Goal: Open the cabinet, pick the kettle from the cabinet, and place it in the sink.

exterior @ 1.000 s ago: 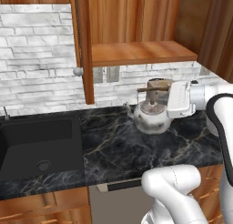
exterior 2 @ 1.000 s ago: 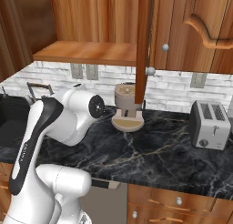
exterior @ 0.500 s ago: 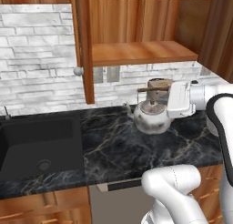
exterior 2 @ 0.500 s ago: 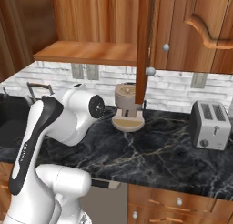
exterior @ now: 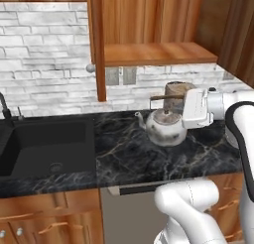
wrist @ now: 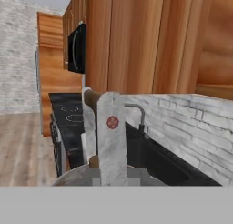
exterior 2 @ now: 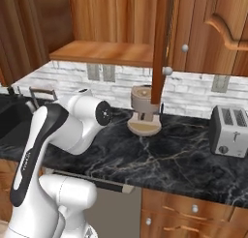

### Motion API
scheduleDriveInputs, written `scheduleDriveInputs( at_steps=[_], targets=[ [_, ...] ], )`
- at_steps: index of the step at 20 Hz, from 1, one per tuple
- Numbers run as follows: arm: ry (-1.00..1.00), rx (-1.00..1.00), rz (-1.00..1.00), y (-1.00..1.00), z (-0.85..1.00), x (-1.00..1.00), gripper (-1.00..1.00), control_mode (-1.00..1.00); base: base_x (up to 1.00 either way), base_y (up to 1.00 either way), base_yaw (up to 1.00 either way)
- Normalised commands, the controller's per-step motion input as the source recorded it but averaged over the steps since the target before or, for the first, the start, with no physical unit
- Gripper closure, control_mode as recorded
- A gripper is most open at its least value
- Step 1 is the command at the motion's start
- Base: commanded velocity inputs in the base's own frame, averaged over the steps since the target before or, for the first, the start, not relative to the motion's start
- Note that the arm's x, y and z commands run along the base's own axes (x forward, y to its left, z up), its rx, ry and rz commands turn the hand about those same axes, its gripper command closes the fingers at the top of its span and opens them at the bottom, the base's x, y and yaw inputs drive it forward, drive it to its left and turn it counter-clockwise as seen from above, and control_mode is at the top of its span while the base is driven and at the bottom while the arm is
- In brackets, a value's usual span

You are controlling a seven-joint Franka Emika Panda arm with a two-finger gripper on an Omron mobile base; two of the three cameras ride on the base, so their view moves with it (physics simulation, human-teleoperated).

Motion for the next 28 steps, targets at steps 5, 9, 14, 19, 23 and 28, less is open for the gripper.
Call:
scheduleDriveInputs(
  at_steps=[5, 9, 14, 19, 23, 28],
  targets=[
    [0.00, 0.00, 0.00, 0.00, 0.00, 0.00, 1.00, 1.00, -0.42, 0.00, 0.04],
    [0.00, 0.00, 0.00, 0.00, 0.00, 0.00, 1.00, 1.00, -0.43, 0.00, 0.01],
    [0.00, 0.00, 0.00, 0.00, 0.00, 0.00, 1.00, 1.00, -0.34, 0.08, 0.00],
    [0.00, 0.00, 0.00, 0.00, 0.00, 0.00, 1.00, 1.00, -0.23, 0.43, 0.00],
    [0.00, 0.00, 0.00, 0.00, 0.00, 0.00, 1.00, 1.00, -0.23, 0.51, 0.00],
    [0.00, 0.00, 0.00, 0.00, 0.00, 0.00, 1.00, 1.00, -0.35, 0.44, 0.00]
  ],
)
